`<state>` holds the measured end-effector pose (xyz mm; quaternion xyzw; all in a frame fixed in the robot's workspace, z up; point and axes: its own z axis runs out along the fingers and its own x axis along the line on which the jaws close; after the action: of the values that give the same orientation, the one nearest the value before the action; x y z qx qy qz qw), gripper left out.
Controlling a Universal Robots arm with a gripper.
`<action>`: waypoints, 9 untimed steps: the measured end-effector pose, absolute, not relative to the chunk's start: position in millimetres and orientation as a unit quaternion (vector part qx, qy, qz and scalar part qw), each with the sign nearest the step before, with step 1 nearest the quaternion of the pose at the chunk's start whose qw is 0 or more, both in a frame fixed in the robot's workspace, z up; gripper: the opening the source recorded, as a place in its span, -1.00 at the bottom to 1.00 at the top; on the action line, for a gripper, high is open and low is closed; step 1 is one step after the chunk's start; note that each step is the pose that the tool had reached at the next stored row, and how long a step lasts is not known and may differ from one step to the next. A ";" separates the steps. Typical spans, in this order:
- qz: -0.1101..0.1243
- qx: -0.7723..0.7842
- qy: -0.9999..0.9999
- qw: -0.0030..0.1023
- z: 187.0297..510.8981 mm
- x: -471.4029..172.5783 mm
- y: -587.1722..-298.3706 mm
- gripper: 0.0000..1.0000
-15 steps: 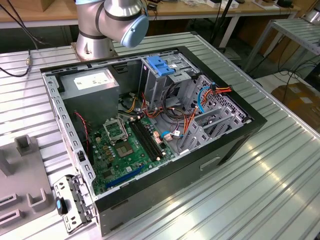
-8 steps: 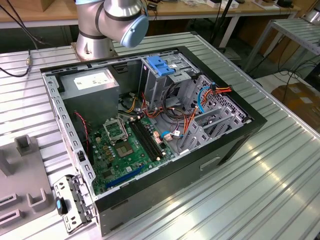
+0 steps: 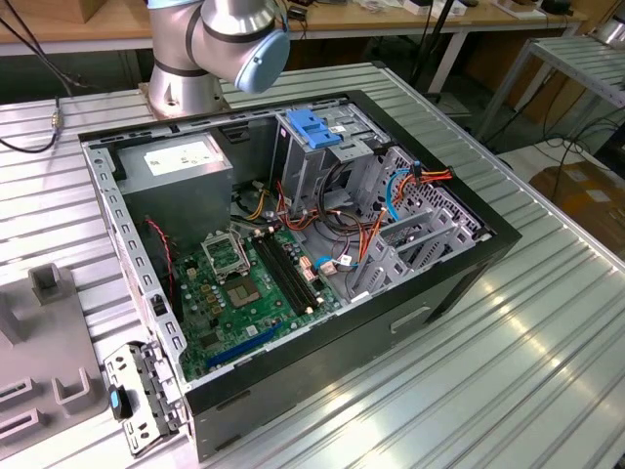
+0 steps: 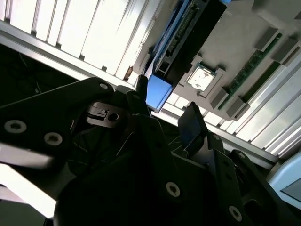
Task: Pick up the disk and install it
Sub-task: 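Pick up the disk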
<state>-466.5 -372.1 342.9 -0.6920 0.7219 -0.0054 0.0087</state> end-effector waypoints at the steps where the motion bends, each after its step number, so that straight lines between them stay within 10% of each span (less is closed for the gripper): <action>1: -0.005 -0.692 0.722 0.009 340.1 -466.6 -372.1 0.08; 9: 0.000 -0.692 0.722 0.003 318.9 -466.6 -372.0 0.08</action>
<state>-466.6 -372.0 318.9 -0.6919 0.7220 0.0001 0.0030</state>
